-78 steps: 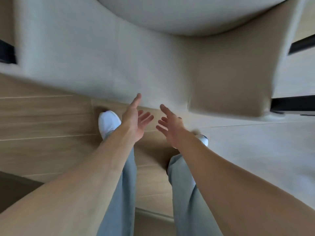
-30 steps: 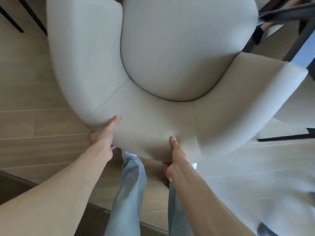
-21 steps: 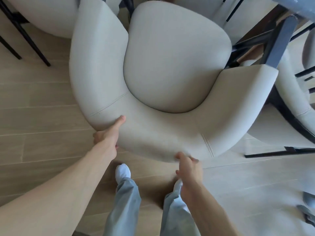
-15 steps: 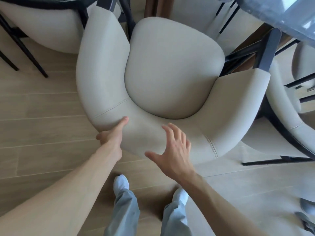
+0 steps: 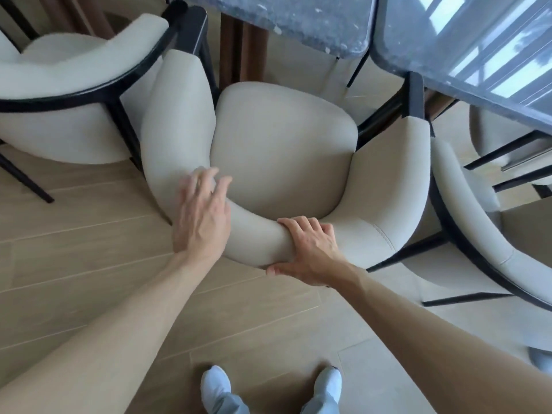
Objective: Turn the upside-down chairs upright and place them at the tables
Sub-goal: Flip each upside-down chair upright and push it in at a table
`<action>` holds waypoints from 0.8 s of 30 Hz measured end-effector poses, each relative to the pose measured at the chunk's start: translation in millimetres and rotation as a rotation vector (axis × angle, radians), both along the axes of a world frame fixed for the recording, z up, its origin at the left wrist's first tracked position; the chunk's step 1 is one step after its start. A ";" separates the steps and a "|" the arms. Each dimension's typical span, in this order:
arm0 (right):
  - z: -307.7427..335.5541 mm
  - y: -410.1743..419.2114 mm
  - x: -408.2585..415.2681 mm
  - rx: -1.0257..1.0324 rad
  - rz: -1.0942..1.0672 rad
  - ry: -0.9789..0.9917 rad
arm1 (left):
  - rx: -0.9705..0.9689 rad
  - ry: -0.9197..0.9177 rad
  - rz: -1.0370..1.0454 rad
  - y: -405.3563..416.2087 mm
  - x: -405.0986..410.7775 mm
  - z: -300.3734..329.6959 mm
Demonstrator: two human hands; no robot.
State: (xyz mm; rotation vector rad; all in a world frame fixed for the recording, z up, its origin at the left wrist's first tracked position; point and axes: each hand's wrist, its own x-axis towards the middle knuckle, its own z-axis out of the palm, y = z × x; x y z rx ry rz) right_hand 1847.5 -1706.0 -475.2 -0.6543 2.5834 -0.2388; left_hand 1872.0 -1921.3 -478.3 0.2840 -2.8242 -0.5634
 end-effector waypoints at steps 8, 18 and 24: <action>-10.3 -0.2 -1.4 -0.057 -0.019 0.076 | -0.229 -0.148 -0.340 10.2 -20.7 -18.1; -6.4 2.9 -13.4 0.111 0.255 0.091 | -0.673 -0.568 -0.836 -9.3 -12.4 7.1; -0.9 -0.1 -9.8 0.136 0.229 0.089 | -0.553 -0.386 -0.849 -12.4 -13.3 8.4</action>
